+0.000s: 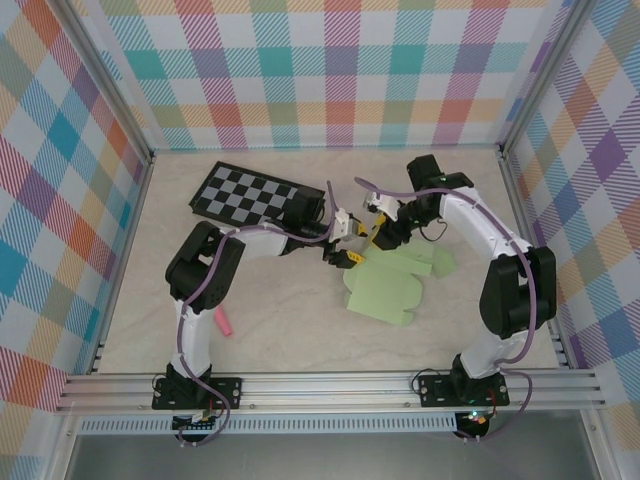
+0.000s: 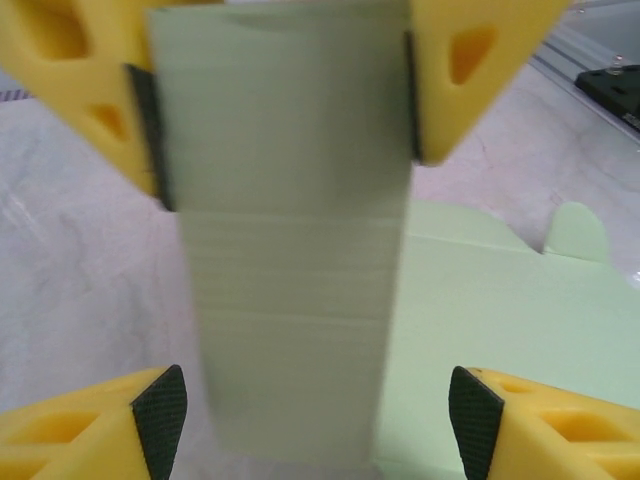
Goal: Fold the paper box
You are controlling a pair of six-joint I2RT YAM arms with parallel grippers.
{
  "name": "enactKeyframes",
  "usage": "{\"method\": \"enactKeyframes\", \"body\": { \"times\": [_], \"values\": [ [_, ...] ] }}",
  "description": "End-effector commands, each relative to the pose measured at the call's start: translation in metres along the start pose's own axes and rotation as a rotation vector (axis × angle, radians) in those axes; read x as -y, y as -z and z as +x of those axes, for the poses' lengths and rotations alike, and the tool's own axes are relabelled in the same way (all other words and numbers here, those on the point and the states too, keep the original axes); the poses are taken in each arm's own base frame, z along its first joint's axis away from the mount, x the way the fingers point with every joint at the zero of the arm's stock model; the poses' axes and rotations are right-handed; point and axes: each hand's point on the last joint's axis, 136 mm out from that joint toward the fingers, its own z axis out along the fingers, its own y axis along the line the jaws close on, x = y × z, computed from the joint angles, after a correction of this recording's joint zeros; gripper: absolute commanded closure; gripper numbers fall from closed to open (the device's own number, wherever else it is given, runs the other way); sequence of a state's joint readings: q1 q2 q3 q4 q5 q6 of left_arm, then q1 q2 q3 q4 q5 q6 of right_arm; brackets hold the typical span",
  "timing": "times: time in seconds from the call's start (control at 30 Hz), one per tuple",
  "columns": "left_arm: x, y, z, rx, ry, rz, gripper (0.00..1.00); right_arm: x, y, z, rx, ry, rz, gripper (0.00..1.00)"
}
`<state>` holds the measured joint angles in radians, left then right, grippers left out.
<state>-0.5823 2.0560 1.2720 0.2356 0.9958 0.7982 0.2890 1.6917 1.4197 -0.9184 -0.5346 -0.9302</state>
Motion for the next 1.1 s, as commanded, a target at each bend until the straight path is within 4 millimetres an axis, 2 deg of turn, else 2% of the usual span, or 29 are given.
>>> {"method": "enactKeyframes", "body": {
  "times": [0.0, 0.2, 0.5, 0.67, 0.8, 0.97, 1.07],
  "values": [
    [0.015, -0.004, -0.003, -0.009, -0.031, 0.103, 0.28, -0.003, 0.001, -0.006, 0.001, 0.045, -0.012, 0.66],
    [0.01, -0.013, -0.003, -0.035, -0.062, 0.097, 0.32, -0.006, -0.001, -0.008, 0.002, 0.056, -0.019, 0.65],
    [0.009, -0.016, 0.002, -0.05, -0.11, 0.06, 0.54, -0.01, -0.006, -0.009, -0.017, 0.066, -0.026, 0.66],
    [0.008, -0.02, -0.001, -0.046, -0.113, 0.052, 0.56, -0.006, -0.009, -0.007, -0.036, 0.039, -0.011, 0.66],
    [0.005, -0.022, -0.003, -0.042, -0.103, 0.041, 0.52, -0.004, -0.013, -0.004, -0.071, 0.03, 0.014, 0.66],
    [0.005, -0.03, -0.006, -0.037, -0.089, 0.05, 0.51, -0.013, -0.02, -0.006, -0.074, 0.072, 0.008, 0.67],
    [0.009, -0.034, -0.003, -0.039, -0.085, 0.063, 0.54, -0.015, -0.02, -0.009, -0.068, 0.096, 0.014, 0.69]
  ]
}}
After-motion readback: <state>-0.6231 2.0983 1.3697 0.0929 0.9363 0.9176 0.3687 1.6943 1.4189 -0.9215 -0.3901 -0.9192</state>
